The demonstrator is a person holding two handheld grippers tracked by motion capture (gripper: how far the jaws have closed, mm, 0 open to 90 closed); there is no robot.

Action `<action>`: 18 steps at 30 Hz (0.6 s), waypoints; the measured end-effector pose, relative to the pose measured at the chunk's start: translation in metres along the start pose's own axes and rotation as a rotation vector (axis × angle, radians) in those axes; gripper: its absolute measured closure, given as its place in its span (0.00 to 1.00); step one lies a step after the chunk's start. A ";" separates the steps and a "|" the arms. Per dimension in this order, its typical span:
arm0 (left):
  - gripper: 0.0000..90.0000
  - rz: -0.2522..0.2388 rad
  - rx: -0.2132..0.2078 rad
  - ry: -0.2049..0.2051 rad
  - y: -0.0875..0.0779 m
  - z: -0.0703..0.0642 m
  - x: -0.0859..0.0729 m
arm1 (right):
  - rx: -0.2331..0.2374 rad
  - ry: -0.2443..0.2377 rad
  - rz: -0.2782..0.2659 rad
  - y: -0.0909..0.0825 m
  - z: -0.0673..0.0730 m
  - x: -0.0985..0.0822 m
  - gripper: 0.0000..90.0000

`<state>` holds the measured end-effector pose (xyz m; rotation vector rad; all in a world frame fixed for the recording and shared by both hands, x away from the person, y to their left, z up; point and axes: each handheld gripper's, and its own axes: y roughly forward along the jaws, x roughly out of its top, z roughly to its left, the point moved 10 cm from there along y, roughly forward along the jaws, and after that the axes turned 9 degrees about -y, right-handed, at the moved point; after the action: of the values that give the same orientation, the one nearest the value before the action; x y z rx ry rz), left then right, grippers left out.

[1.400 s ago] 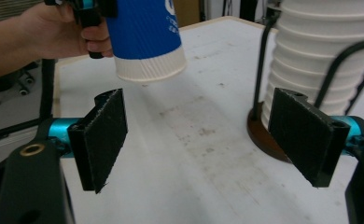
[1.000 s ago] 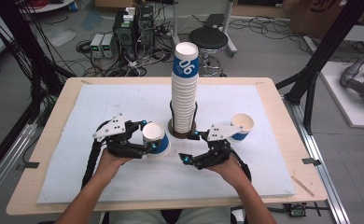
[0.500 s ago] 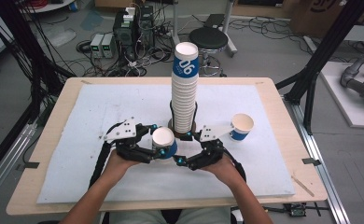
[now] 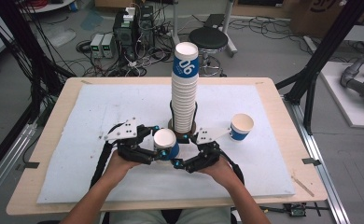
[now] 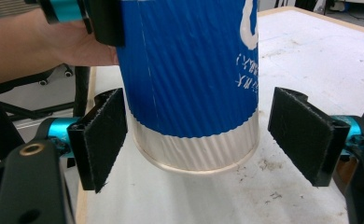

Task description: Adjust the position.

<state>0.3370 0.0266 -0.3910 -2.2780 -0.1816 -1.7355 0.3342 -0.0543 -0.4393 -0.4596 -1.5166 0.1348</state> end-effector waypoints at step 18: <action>0.34 -0.040 -0.055 0.004 -0.002 -0.006 0.005 | 0.031 -0.020 -0.001 0.006 0.005 -0.003 0.22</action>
<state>0.3321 0.0265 -0.3849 -2.3237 -0.1817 -1.7860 0.3299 -0.0484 -0.4444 -0.4345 -1.5325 0.1623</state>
